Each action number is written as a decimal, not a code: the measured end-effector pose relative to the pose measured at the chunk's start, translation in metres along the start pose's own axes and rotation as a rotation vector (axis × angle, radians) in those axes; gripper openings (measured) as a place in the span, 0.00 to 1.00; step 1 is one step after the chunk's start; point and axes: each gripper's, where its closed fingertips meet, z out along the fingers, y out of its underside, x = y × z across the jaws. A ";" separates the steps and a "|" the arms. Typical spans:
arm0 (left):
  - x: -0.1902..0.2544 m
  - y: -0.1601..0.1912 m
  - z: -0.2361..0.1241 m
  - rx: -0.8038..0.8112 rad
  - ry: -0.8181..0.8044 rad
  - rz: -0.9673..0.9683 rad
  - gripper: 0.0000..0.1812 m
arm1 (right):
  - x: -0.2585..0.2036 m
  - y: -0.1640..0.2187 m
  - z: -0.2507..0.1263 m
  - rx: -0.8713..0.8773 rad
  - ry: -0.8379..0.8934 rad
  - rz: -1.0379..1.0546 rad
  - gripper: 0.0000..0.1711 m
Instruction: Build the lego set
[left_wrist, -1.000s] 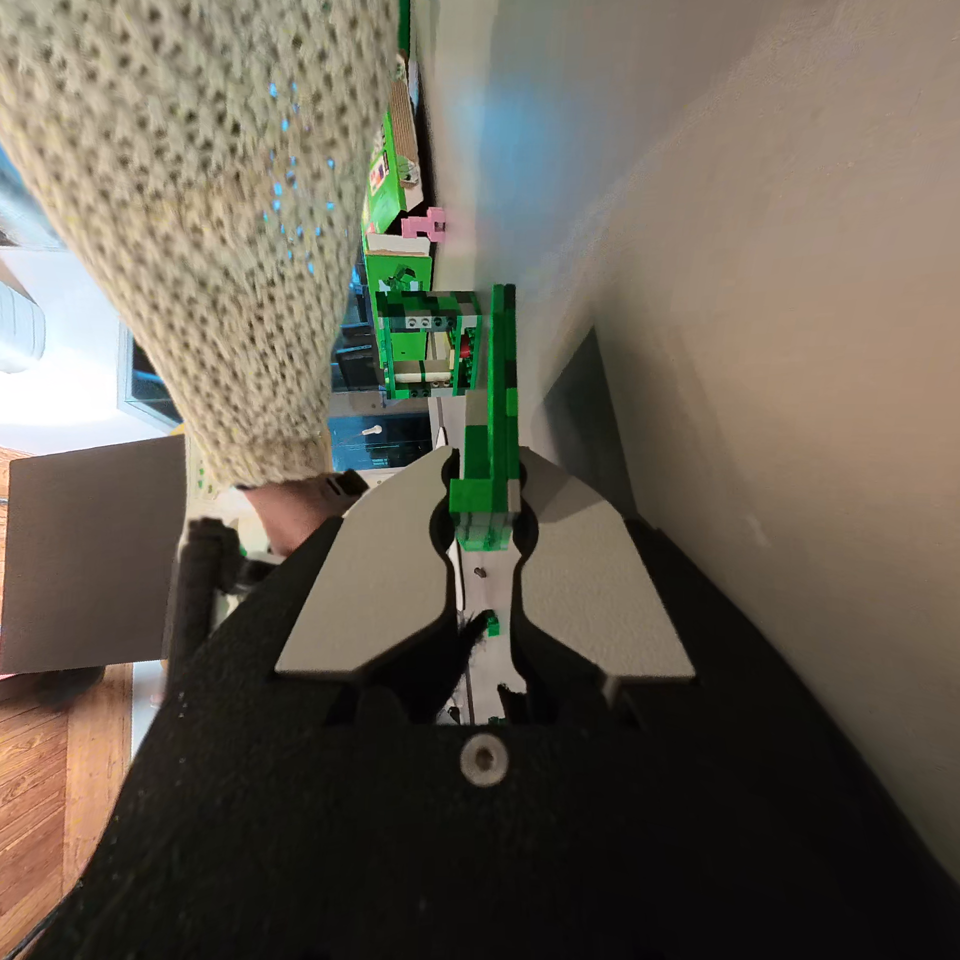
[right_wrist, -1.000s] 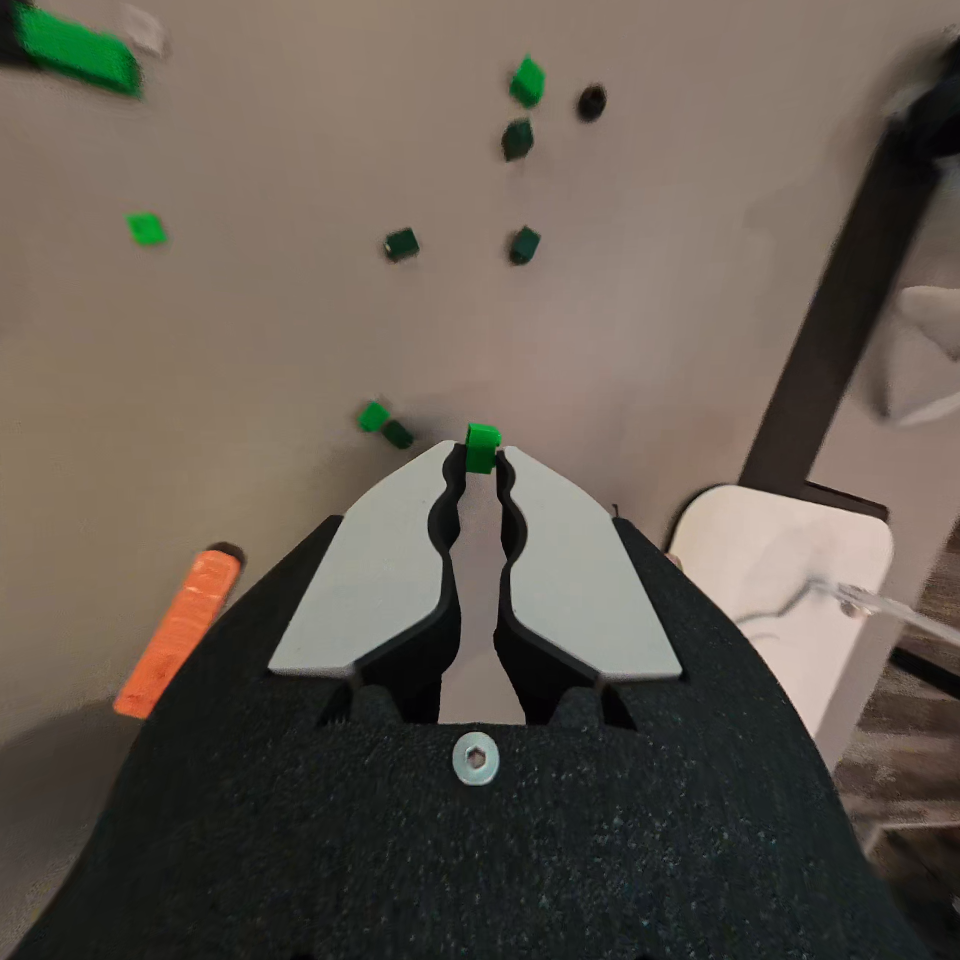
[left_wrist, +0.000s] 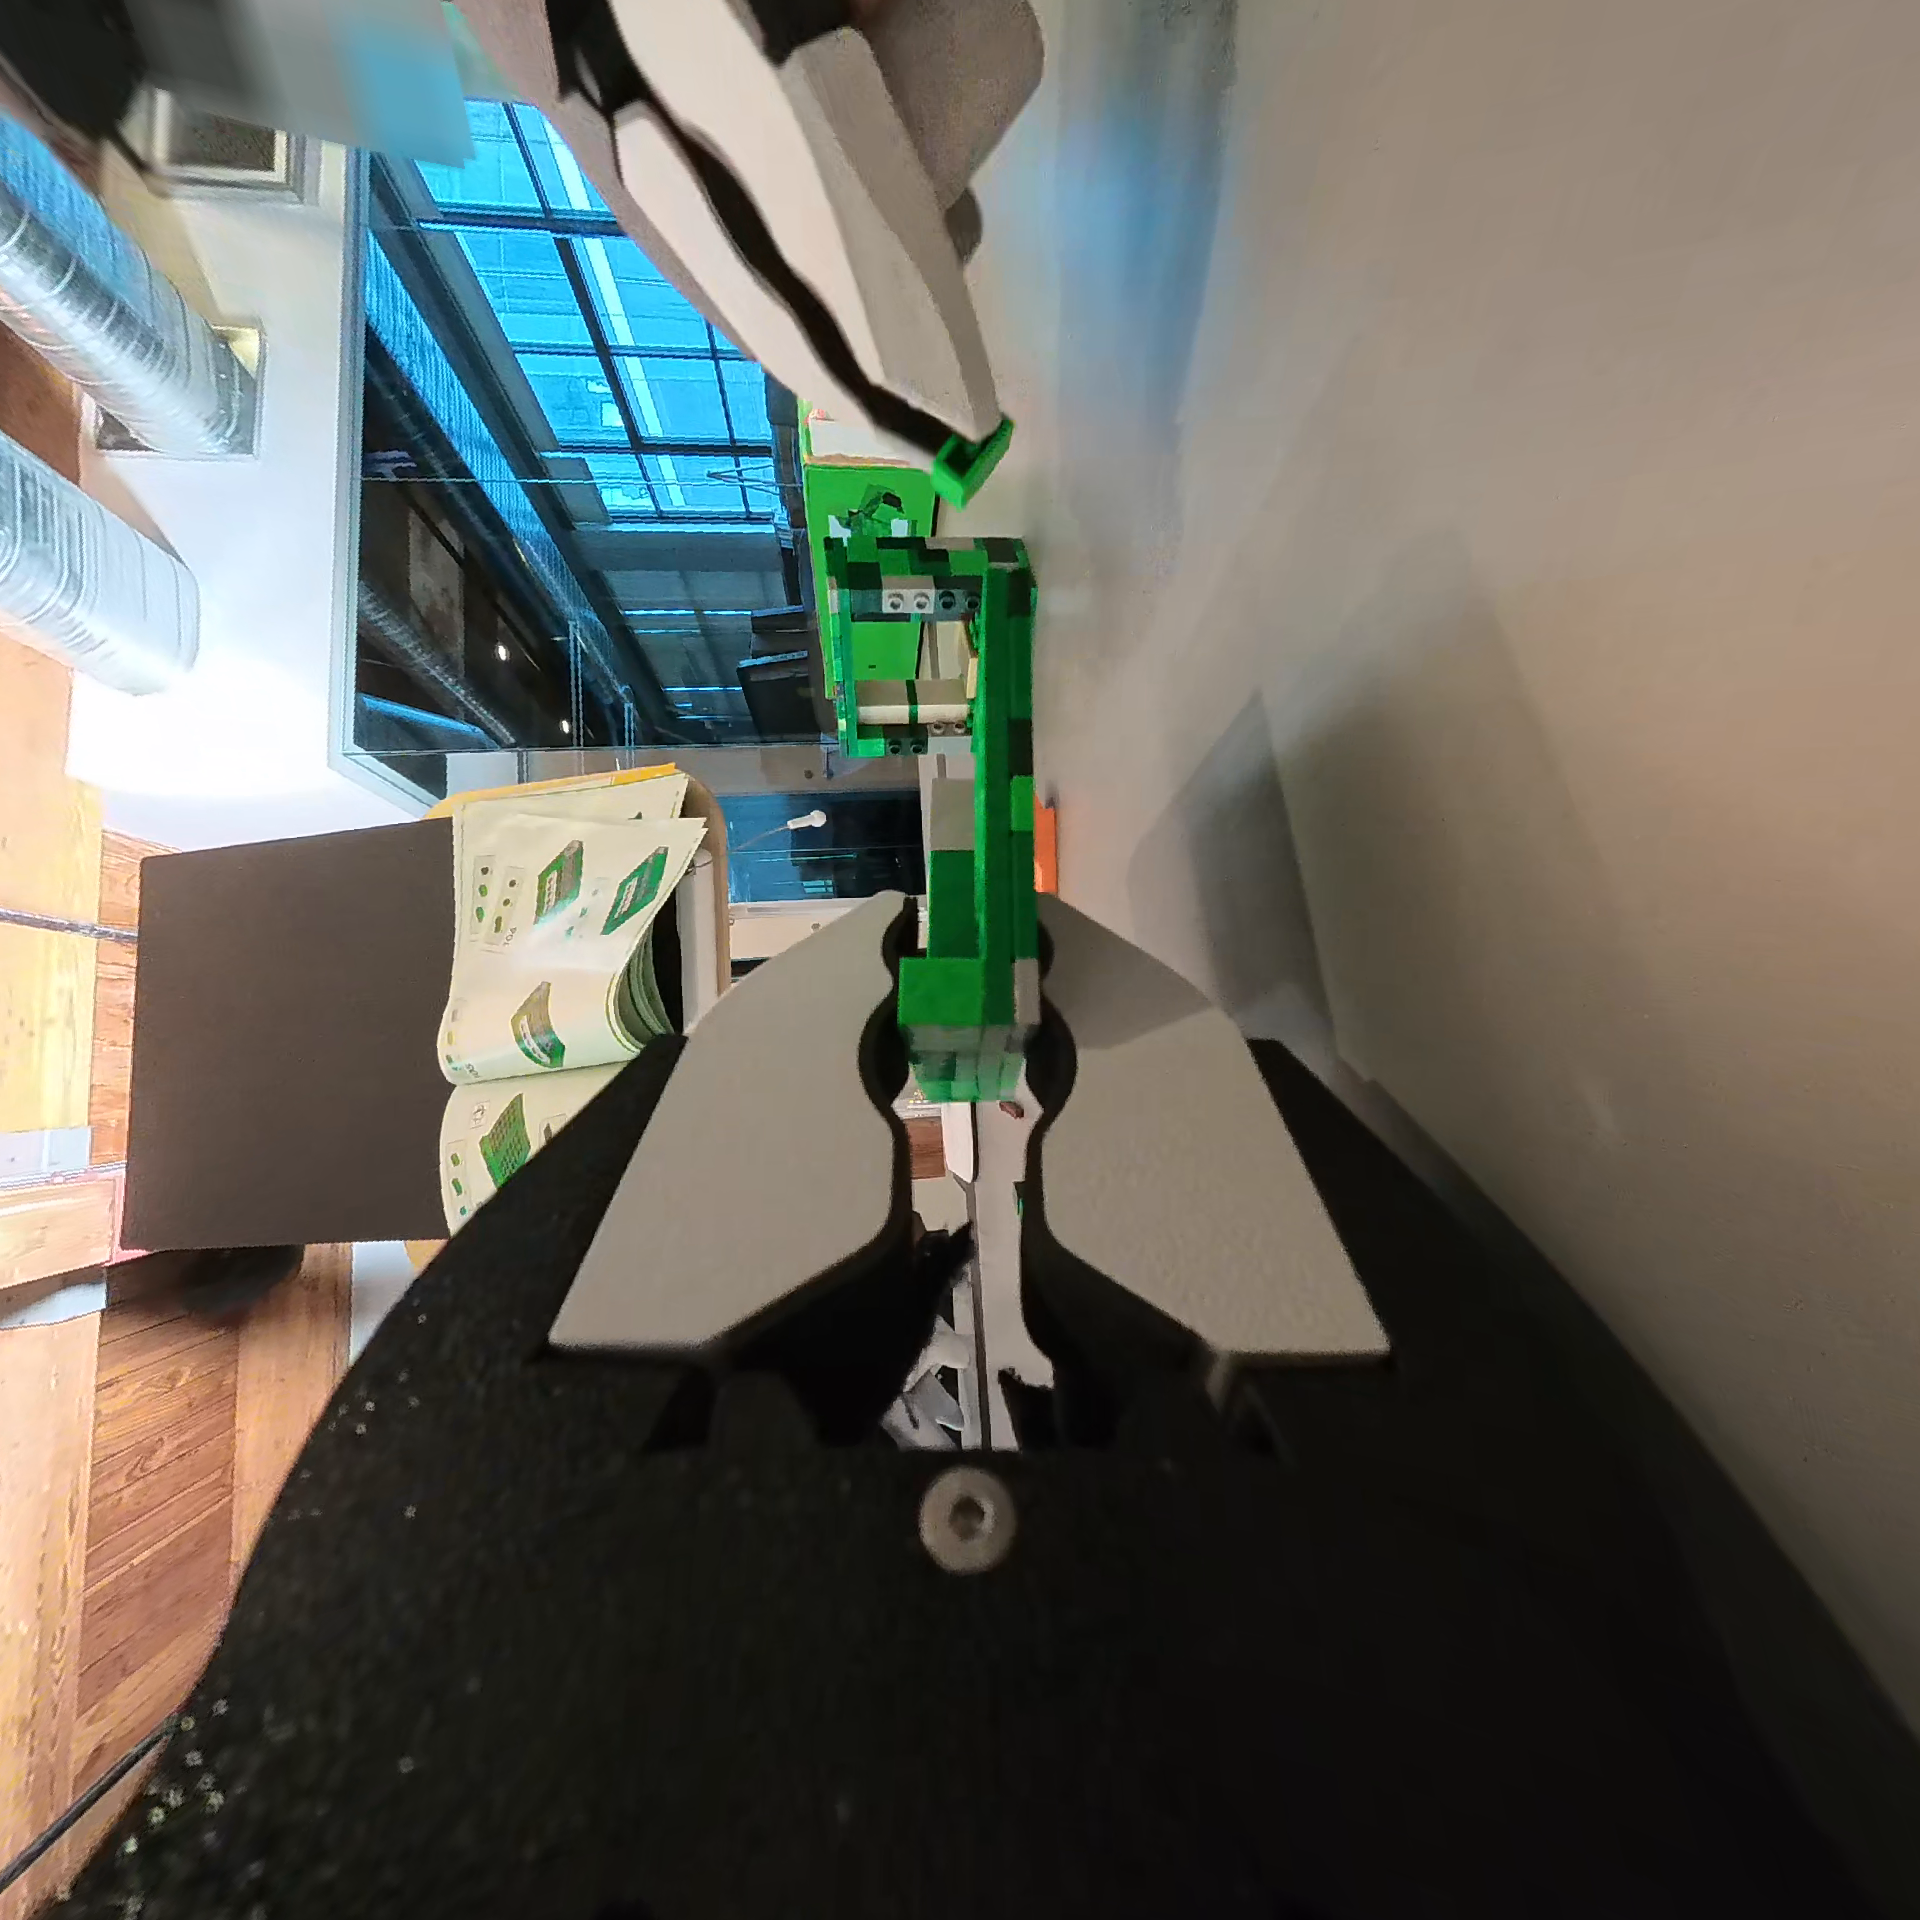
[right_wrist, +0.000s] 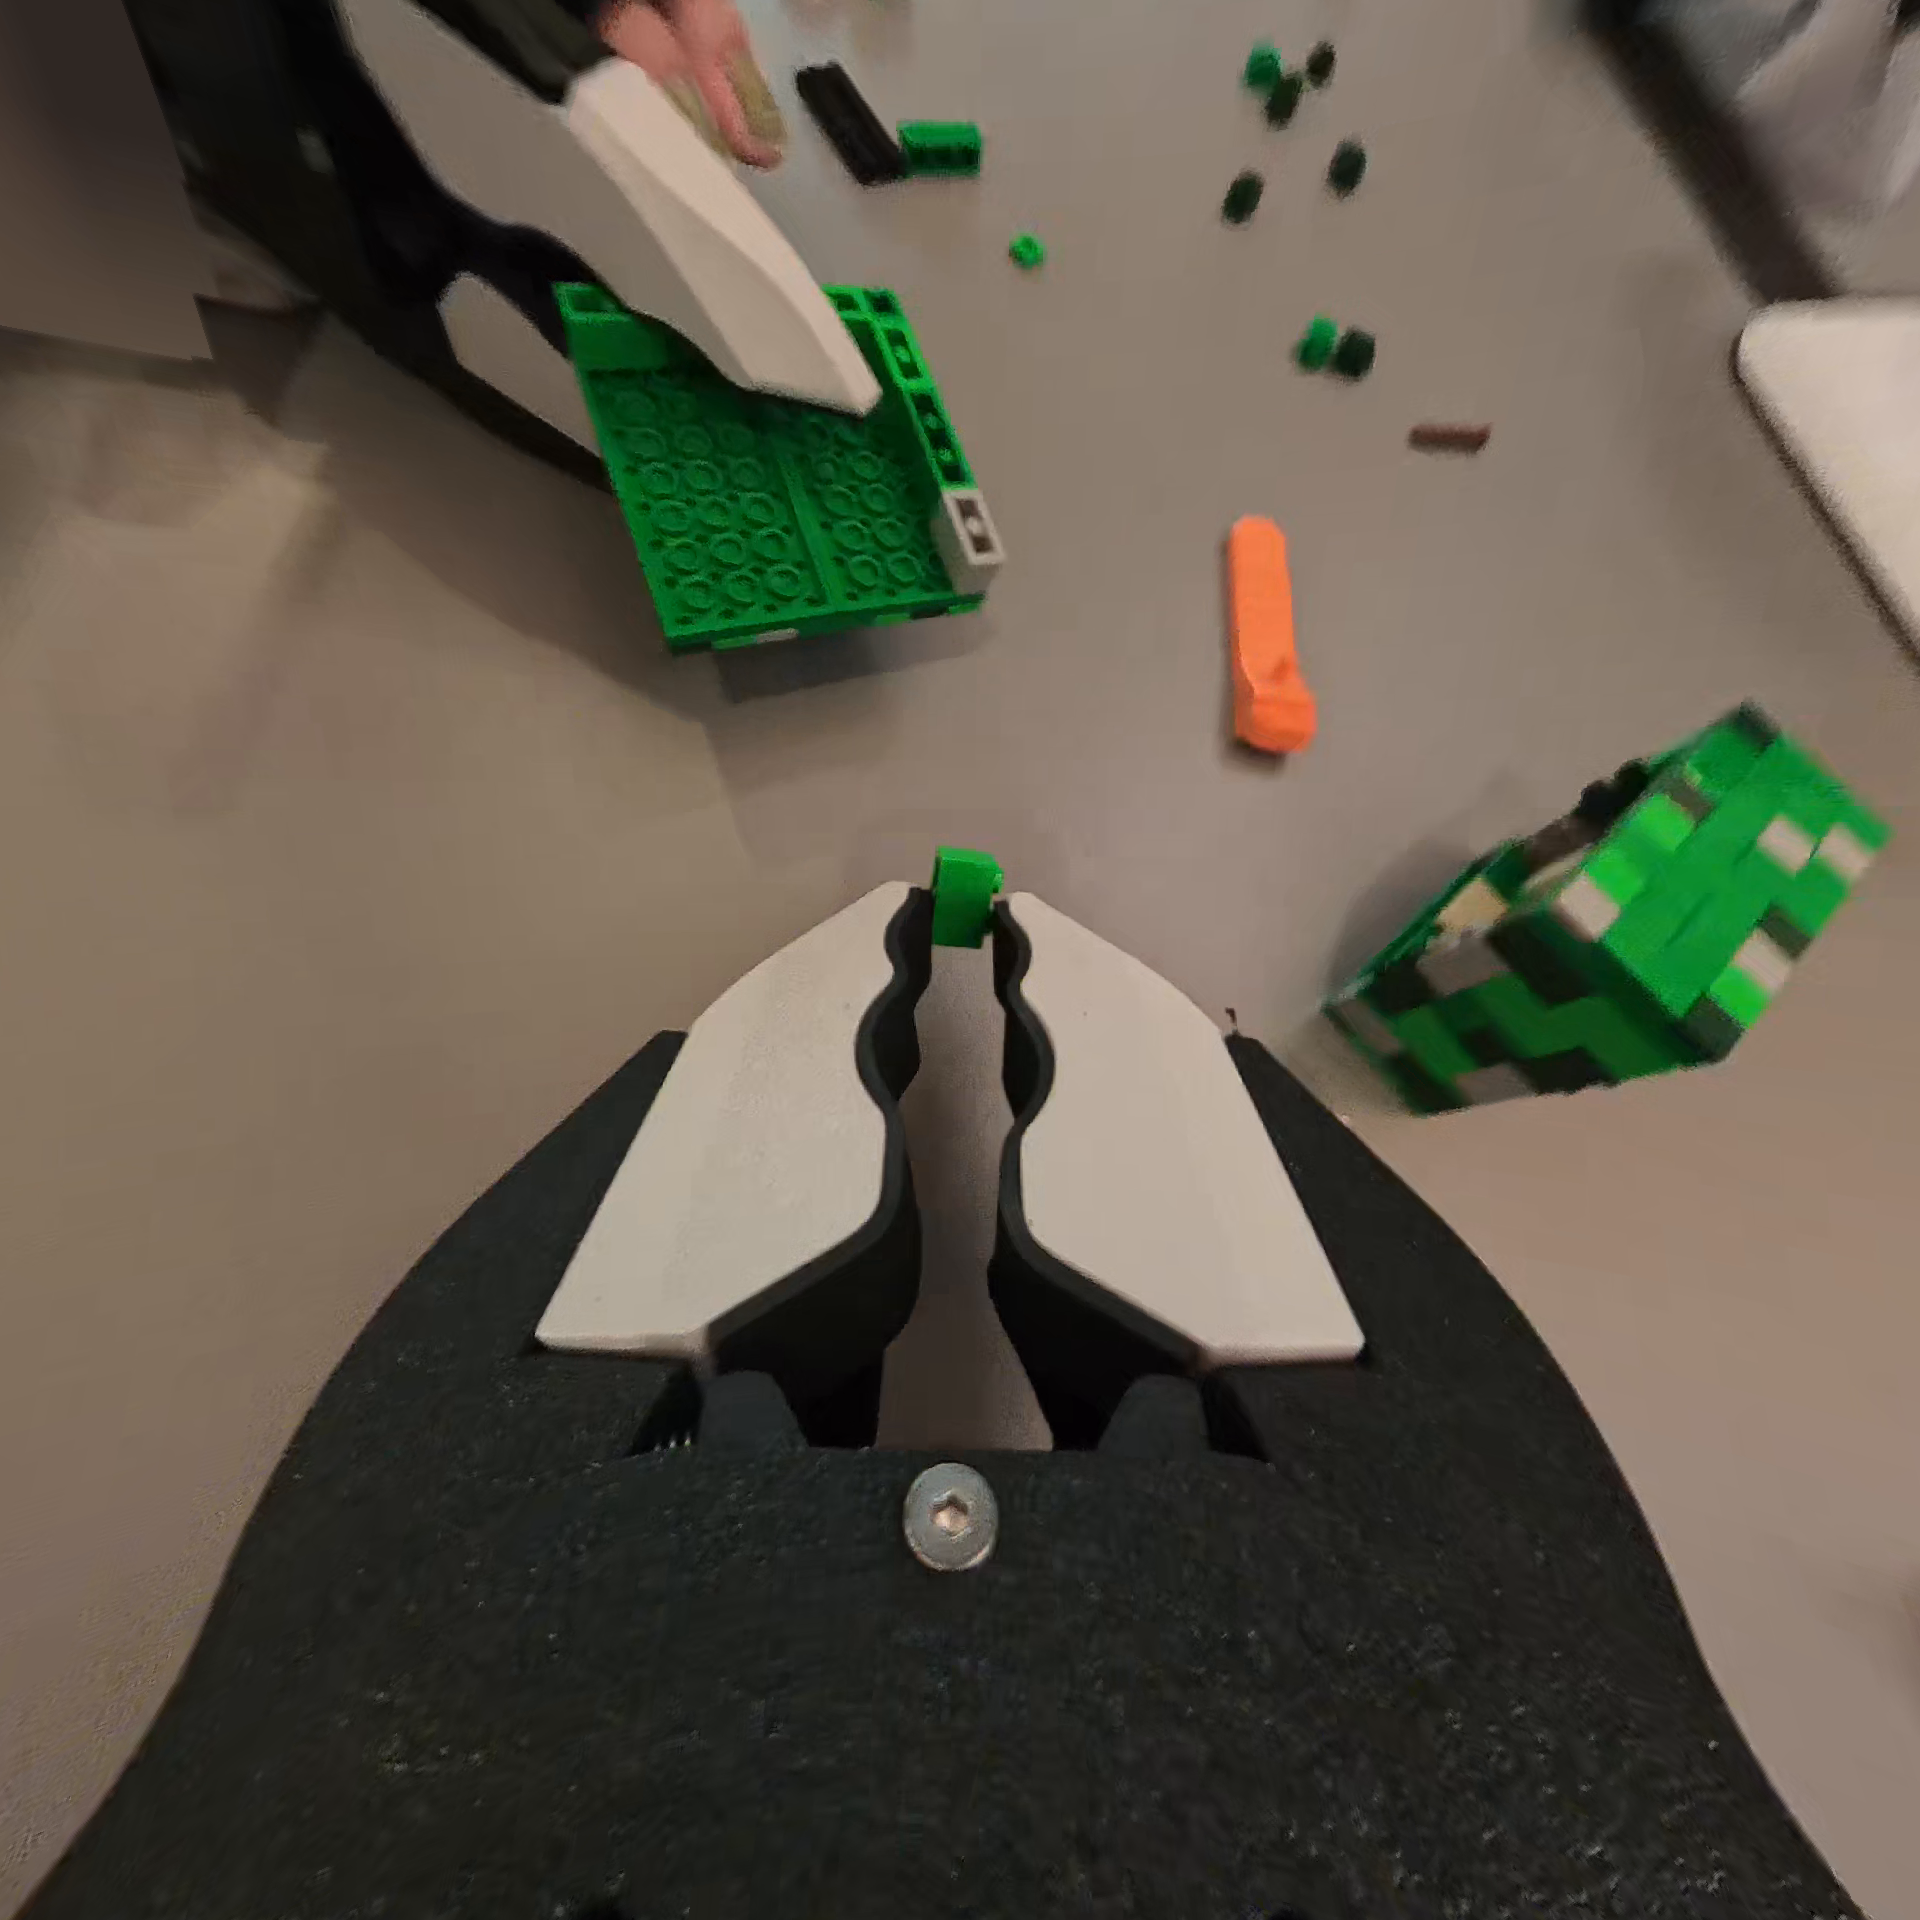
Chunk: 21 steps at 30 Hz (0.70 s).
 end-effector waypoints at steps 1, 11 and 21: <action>0.000 0.000 0.000 0.001 0.000 -0.001 0.09 | 0.000 -0.004 0.001 0.039 0.023 -0.052 0.06; -0.002 0.001 0.000 0.004 -0.004 -0.001 0.09 | 0.005 -0.009 0.008 0.018 0.304 -0.581 0.06; -0.002 0.001 0.001 0.005 -0.002 -0.003 0.09 | 0.006 -0.006 0.015 -0.035 0.453 -0.895 0.06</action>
